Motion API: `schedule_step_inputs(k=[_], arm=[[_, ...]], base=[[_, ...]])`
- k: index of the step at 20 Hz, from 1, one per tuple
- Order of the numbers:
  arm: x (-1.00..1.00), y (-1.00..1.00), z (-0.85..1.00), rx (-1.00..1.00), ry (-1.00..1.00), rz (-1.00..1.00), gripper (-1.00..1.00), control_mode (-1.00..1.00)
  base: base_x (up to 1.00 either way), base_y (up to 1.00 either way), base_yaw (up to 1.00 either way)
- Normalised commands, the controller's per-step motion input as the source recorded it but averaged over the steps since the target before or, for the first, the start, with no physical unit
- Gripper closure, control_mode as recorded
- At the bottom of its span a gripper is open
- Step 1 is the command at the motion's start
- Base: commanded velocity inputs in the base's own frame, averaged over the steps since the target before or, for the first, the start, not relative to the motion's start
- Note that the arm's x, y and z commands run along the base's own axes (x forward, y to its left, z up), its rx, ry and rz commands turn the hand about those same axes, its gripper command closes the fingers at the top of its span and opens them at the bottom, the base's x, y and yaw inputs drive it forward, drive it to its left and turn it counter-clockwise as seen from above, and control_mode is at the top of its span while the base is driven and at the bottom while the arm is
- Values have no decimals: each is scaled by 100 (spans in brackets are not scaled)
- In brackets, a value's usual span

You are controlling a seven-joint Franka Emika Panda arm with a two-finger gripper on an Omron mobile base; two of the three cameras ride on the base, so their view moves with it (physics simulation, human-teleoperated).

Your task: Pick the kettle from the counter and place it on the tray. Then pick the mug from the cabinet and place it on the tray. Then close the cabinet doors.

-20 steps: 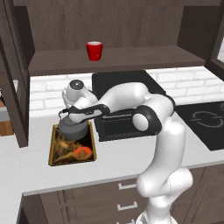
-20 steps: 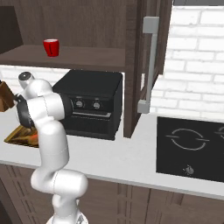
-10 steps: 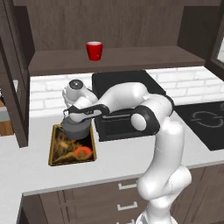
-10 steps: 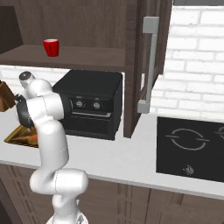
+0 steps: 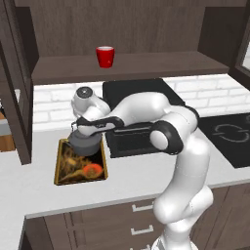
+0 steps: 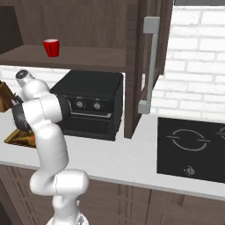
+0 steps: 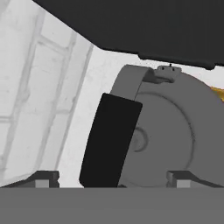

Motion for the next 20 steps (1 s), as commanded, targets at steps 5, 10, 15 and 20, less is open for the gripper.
schedule_step_inputs(k=[5, 10, 15, 20], arm=[[-52, 0, 51, 0, 0, -12, -100, -100], [-61, 7, 20, 0, 0, -10, -100, -100], [-84, 12, -3, -1, -11, -5, -100, -100], [-95, 5, 10, -2, -32, 0, -100, -100]], base=[[0, 0, 0], [0, 0, 0], [0, 0, 0], [0, 0, 0]])
